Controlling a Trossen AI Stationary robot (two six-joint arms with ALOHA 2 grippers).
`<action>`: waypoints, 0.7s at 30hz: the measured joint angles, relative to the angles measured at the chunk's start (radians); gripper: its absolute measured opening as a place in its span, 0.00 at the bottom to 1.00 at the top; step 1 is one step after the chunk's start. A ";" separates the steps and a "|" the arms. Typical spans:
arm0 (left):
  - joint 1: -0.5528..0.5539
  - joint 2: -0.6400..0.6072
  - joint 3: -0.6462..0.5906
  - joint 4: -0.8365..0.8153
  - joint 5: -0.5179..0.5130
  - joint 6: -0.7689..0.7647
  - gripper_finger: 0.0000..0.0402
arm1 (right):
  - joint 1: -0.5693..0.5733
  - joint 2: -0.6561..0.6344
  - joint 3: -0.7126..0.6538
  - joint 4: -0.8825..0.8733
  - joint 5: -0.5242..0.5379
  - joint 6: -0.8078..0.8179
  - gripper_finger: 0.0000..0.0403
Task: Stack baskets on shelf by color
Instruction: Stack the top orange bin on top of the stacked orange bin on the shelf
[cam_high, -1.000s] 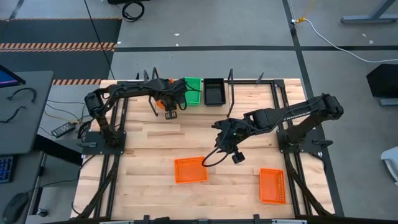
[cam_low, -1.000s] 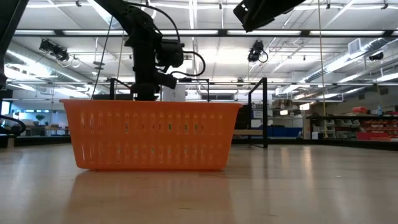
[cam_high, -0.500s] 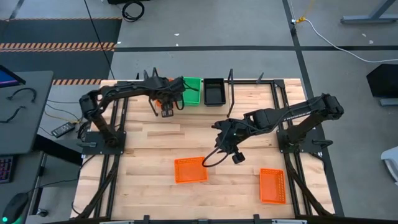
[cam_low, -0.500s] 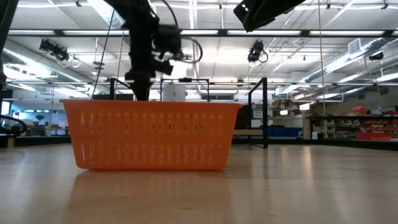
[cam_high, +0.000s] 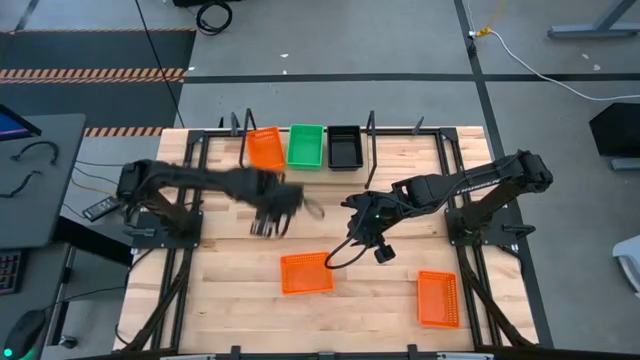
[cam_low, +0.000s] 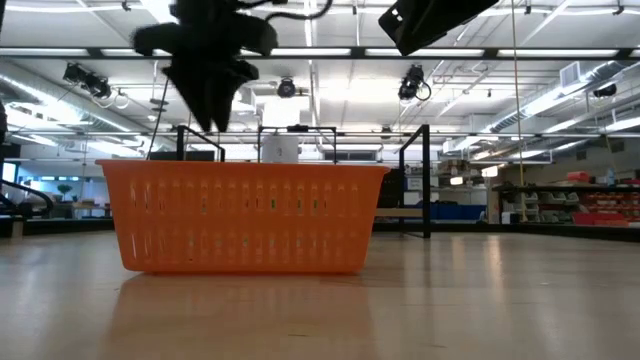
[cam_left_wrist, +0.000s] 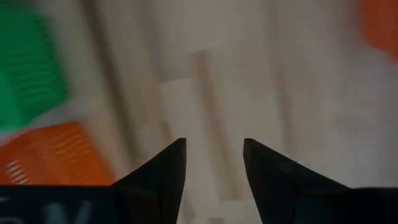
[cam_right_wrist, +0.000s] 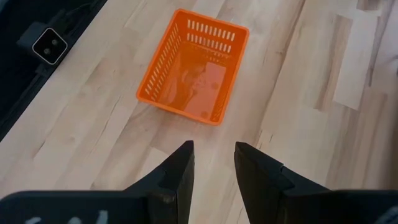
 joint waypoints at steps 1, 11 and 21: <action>-0.040 0.000 -0.015 0.004 0.001 -0.023 0.41 | 0.000 0.000 0.000 0.000 0.000 0.000 0.30; -0.398 0.000 -0.212 0.274 -0.029 -0.114 0.42 | -0.012 -0.003 0.000 -0.001 0.000 -0.009 0.30; -0.558 0.004 -0.235 0.408 -0.107 0.008 0.44 | -0.057 -0.003 0.000 0.066 0.000 0.000 0.30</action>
